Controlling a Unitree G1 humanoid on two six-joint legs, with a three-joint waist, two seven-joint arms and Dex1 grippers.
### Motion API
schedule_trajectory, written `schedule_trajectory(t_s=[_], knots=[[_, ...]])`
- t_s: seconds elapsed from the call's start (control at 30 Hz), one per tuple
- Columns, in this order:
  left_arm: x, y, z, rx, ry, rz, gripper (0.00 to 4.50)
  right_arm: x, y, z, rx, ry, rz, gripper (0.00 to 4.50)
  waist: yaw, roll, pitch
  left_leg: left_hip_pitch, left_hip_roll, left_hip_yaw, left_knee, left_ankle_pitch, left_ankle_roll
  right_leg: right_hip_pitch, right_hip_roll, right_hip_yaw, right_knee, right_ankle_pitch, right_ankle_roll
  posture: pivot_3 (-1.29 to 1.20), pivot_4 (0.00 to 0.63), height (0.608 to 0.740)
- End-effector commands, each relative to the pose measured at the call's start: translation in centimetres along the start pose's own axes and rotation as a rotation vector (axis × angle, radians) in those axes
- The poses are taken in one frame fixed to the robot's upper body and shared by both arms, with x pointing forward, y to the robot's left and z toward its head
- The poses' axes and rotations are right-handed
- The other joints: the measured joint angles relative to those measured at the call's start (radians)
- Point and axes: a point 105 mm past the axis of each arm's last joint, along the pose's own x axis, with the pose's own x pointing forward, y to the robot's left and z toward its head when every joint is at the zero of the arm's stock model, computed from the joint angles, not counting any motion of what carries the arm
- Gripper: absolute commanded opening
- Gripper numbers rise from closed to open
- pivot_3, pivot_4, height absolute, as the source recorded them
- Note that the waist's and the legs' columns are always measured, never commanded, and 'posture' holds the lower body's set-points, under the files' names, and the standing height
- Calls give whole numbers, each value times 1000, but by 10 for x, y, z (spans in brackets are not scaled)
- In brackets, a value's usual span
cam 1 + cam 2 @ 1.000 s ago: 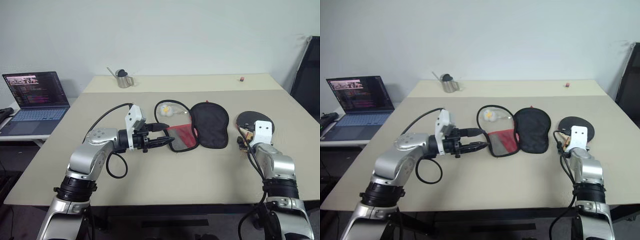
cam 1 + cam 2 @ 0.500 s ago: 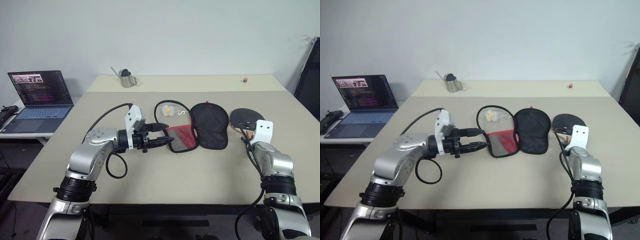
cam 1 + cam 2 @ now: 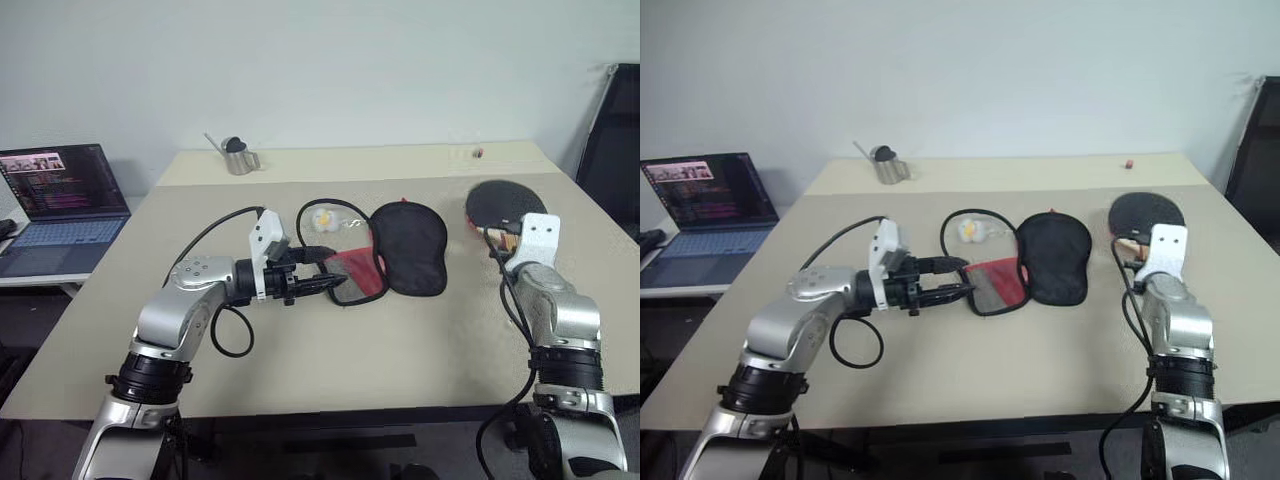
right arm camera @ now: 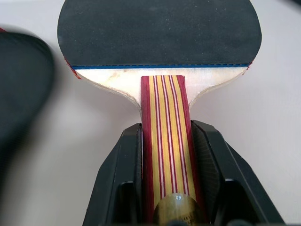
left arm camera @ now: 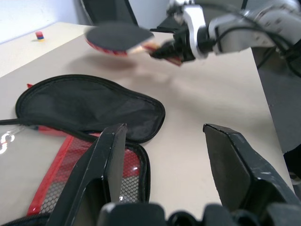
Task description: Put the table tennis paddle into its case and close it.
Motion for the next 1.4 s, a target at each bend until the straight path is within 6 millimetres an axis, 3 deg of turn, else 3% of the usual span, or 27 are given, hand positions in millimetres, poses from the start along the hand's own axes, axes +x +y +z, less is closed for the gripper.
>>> schedule_trajectory(t_s=[0.03, 0.3, 0.47, 0.83, 1.4], knots=[[-8, 2, 10, 37, -17, 20, 2837, -16, 36, 23, 34, -73, 107, 1188, -2, 0, 0, 0, 0, 2, 0, 0, 0, -2, 0, 2, 2, 0, 0, 0, 150, 740], [-13, 0, 7, 26, -15, 41, 2837, -26, 106, 11, 105, -12, 240, 1188, -2, 0, 0, 1, 1, 5, 2, -1, 2, -6, 1, 7, 10, 0, 0, 0, 150, 740], [-14, -1, 7, 25, -14, 49, 2837, -21, 127, 8, 106, -7, 269, 1188, -2, 0, 0, 1, 0, 6, 2, -1, 2, -6, 1, 7, 10, 0, 0, 0, 150, 740], [-14, -1, 6, 24, -11, 63, 2837, -5, 146, -5, 73, 10, 285, 1188, -6, 0, 0, 1, 1, 7, 1, 0, 1, -7, 2, 8, 10, 0, 0, 0, 150, 740], [-11, -3, 6, 23, -15, 58, 2837, 1, 154, -19, 39, 49, 287, 1188, -6, 0, 0, 0, 1, 7, 1, 0, 0, -8, 2, 8, 10, 0, 0, 0, 150, 740]])
